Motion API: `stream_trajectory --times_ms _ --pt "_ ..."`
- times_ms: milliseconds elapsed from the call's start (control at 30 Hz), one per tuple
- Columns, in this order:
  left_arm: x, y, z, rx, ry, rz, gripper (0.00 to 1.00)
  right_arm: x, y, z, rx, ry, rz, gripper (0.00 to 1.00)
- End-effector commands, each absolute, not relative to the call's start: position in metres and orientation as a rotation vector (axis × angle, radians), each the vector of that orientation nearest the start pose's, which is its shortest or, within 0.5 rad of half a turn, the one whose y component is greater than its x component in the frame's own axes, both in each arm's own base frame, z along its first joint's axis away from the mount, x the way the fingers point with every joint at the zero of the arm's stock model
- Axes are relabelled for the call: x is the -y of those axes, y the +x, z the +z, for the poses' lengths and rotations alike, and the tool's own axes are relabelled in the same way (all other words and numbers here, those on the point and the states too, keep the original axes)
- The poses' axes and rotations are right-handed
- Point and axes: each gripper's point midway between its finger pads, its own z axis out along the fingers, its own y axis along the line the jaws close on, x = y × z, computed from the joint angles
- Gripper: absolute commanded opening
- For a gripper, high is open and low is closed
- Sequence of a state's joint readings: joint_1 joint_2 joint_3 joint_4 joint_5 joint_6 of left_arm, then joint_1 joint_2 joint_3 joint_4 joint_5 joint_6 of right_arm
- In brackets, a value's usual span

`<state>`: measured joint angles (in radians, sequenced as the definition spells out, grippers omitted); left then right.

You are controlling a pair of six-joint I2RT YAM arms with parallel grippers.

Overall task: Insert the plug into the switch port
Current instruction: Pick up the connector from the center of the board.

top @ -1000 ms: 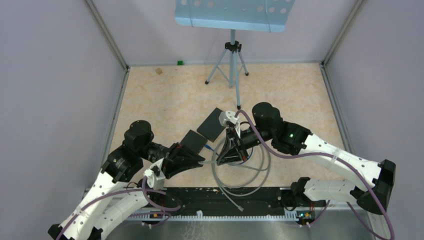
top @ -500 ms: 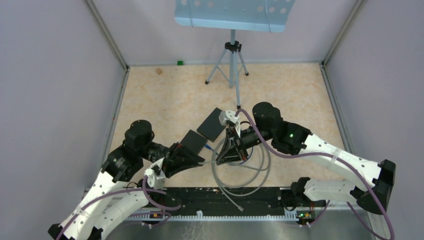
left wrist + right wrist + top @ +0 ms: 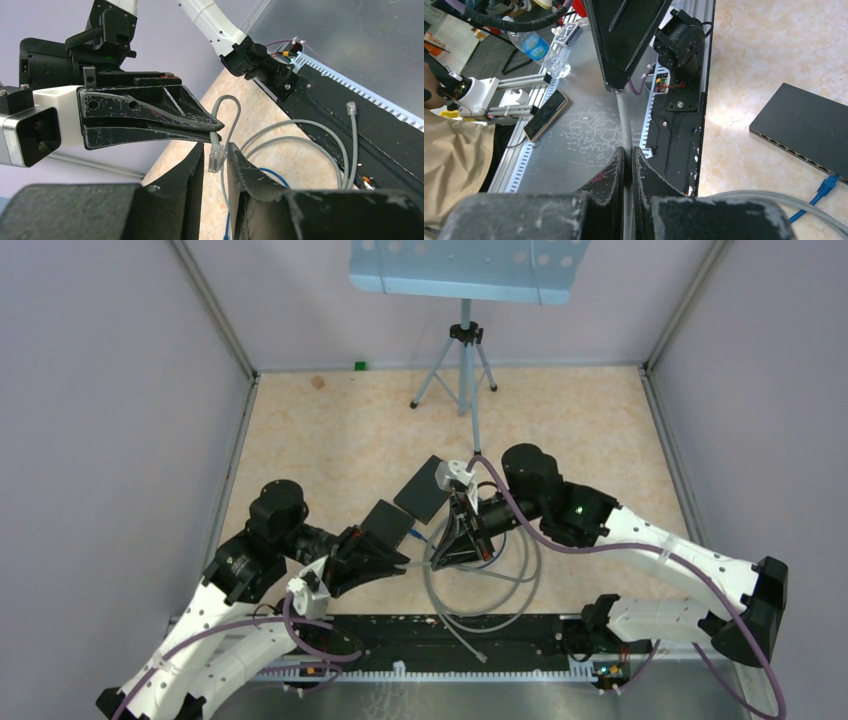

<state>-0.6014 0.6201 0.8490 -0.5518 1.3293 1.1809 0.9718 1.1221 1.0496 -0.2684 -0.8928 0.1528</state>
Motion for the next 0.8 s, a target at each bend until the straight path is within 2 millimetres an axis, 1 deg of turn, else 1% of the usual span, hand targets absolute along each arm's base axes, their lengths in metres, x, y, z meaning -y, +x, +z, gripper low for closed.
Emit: stream_trajectory --times_ms 0,233,400,433,467,567,633,667,733,767 --pt "0.229 0.043 0.326 -0.235 1.684 -0.832 0.27 -0.339 0.060 0.325 -1.449 -1.408 1.586 0.00" --pt "0.230 0.044 0.325 -0.247 1.688 -0.847 0.16 -0.339 0.060 0.325 -1.452 -1.408 1.591 0.00" --pt "0.232 0.047 0.322 -0.271 1.692 -0.862 0.01 -0.338 0.061 0.326 -1.443 -1.403 1.579 0.00" --pt "0.232 0.048 0.321 -0.280 1.693 -0.862 0.00 -0.338 0.062 0.327 -1.438 -1.401 1.571 0.00" --pt "0.232 0.050 0.321 -0.293 1.694 -0.861 0.00 -0.338 0.063 0.326 -1.431 -1.402 1.562 0.04" --pt "0.236 0.060 0.322 -0.362 1.676 -0.846 0.00 -0.335 0.073 0.327 -1.388 -1.372 1.457 0.28" --pt "0.239 0.068 0.327 -0.435 1.634 -0.869 0.00 -0.329 0.078 0.327 -1.303 -1.368 1.370 0.35" --pt "0.241 0.070 0.326 -0.473 1.614 -0.895 0.00 -0.326 0.082 0.331 -1.238 -1.356 1.312 0.39" --pt "0.244 0.074 0.322 -0.551 1.577 -0.958 0.00 -0.319 0.089 0.334 -1.119 -1.320 1.205 0.49" --pt "0.245 0.076 0.319 -0.594 1.556 -0.991 0.00 -0.314 0.093 0.339 -1.050 -1.289 1.149 0.53"
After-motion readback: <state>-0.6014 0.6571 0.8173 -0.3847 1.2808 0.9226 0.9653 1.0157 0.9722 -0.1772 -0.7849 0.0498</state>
